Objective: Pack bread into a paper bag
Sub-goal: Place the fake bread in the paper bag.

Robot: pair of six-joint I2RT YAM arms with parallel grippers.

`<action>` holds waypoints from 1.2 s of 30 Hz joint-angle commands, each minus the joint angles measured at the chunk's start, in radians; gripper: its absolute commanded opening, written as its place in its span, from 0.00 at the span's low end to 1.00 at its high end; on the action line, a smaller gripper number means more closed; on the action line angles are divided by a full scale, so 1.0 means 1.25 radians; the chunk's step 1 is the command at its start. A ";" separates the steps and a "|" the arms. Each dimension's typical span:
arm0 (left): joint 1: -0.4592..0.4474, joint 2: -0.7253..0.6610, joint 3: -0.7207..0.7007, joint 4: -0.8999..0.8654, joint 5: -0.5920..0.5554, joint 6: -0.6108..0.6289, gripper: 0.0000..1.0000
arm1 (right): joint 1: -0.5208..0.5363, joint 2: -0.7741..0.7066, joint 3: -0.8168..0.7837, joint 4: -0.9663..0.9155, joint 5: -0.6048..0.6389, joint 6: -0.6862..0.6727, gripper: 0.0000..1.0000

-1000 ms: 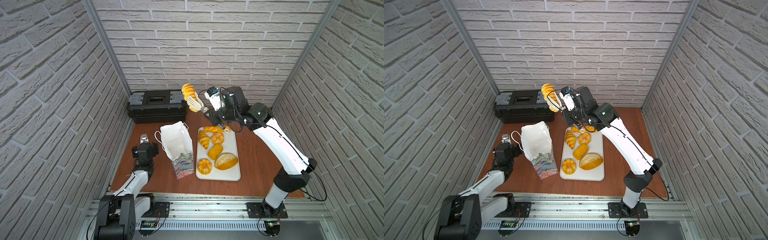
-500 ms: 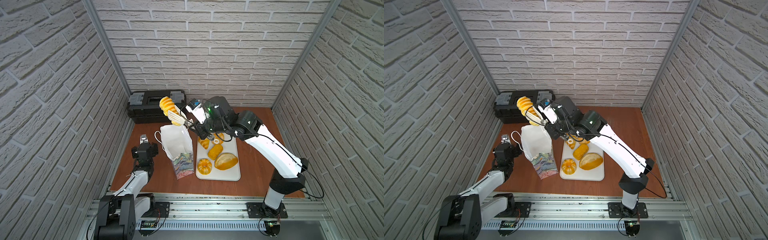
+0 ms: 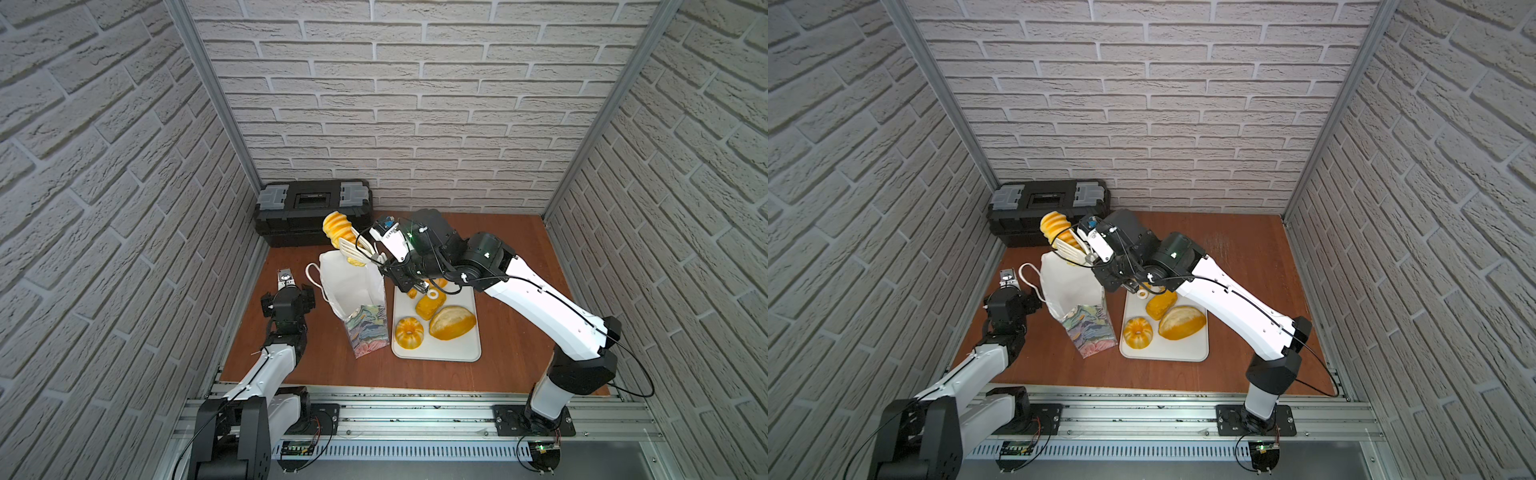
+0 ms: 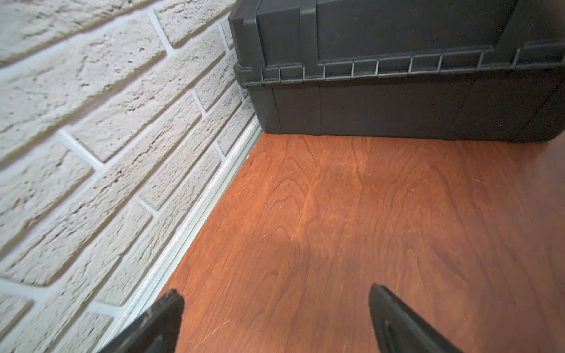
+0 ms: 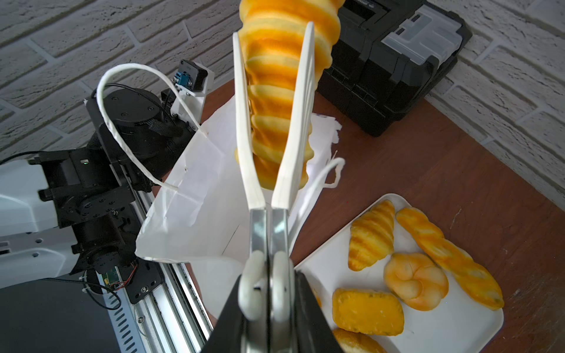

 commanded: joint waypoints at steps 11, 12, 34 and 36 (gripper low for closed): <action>0.001 -0.026 -0.004 0.012 -0.027 -0.014 0.98 | 0.026 -0.059 -0.025 0.069 0.021 0.017 0.02; 0.001 -0.027 -0.004 0.013 -0.028 -0.015 0.98 | 0.027 -0.064 -0.040 0.075 0.022 0.020 0.02; 0.002 -0.020 -0.004 0.014 -0.028 -0.020 0.98 | 0.058 -0.099 -0.173 0.124 0.033 0.076 0.05; 0.001 -0.019 -0.005 0.013 -0.028 -0.020 0.98 | 0.058 -0.097 -0.171 0.123 0.032 0.074 0.11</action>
